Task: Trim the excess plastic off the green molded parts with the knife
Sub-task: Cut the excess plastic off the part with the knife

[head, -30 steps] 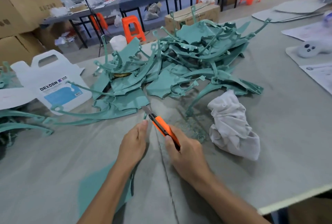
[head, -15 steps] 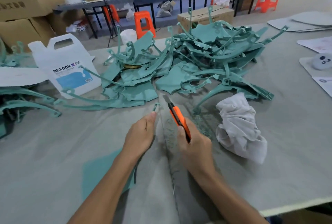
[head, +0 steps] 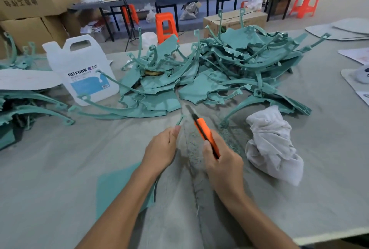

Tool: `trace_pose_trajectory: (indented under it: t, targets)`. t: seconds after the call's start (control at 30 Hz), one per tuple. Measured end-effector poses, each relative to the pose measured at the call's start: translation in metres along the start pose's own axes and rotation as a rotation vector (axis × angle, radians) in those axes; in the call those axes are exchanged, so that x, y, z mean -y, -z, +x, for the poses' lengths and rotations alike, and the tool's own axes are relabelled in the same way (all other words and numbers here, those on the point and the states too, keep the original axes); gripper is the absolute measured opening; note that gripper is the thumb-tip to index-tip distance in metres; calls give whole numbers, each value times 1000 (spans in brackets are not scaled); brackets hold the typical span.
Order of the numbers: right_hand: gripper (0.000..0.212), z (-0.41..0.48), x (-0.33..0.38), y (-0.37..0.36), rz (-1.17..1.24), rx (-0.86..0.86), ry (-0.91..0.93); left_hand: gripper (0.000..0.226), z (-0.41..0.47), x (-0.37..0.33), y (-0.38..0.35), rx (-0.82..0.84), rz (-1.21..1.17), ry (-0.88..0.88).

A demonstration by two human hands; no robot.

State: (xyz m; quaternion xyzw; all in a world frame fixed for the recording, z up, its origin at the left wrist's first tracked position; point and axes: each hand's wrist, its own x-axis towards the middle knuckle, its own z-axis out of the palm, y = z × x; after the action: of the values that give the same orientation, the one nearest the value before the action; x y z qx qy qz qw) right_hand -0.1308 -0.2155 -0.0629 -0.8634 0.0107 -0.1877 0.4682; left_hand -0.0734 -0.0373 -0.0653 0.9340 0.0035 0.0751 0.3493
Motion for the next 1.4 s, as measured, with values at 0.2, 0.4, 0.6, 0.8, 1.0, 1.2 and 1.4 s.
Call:
trace_pose_trajectory:
  t: [0.2,0.4,0.6,0.8,1.0,1.2,1.4]
  targets:
    - [27,1,-4,-1,117,4,-12,56,-2,-3,2,31,40,-2]
    - [22,3,-8,1,262,-18,-72,37,-13,-12,23,108,-63,-1]
    - [23,4,-10,2,308,-4,-104,74,-65,10,81,97,93,45]
    - [21,4,-10,-1,300,-12,-106,134,-140,56,120,505,464,257]
    - [24,5,-11,0,344,-5,-118,58,-148,46,146,184,239,184]
    - [22,3,-5,5,385,-38,-107,31,-120,13,156,-138,-428,225]
    - [24,3,-9,3,393,-33,-109,66,-91,37,113,-143,116,321]
